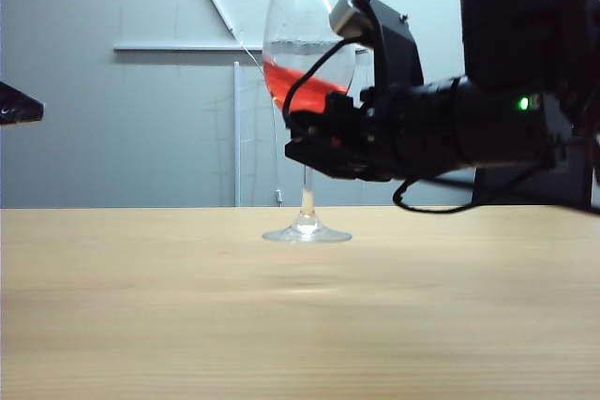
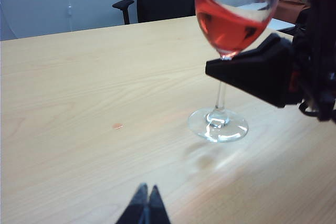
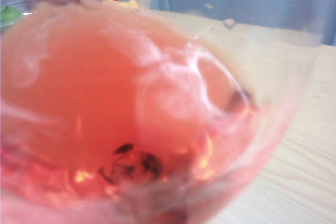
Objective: Gently pick up the goblet, rotate it counterclockwise for two full turns (viewing from above), and then place it back on the table.
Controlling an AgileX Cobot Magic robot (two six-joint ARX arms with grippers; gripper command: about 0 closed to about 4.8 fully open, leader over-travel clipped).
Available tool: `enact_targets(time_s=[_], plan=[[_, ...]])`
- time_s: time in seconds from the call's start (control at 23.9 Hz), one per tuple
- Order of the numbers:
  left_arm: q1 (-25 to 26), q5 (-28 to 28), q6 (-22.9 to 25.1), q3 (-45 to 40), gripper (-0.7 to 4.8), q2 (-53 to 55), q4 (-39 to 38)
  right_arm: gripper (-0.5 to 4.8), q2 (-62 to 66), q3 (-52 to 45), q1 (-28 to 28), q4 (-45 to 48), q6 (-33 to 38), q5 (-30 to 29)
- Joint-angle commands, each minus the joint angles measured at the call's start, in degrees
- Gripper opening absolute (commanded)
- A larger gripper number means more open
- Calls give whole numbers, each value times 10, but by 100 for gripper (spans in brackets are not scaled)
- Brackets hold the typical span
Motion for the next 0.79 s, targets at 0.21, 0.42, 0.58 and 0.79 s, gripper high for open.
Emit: enact_targets(time_s=[0.21, 0.42, 0.58, 0.79], plan=[[0, 1, 4, 2, -5, 0, 6, -6, 50, 14, 1, 88, -30, 1], [0, 1, 4, 2, -5, 0, 5, -6, 59, 20, 1, 87, -61, 2], [0, 1, 4, 2, -5, 0, 4, -6, 66, 26, 1, 87, -66, 2], [0, 1, 4, 2, -5, -1, 3, -6, 86, 38, 1, 87, -65, 3]])
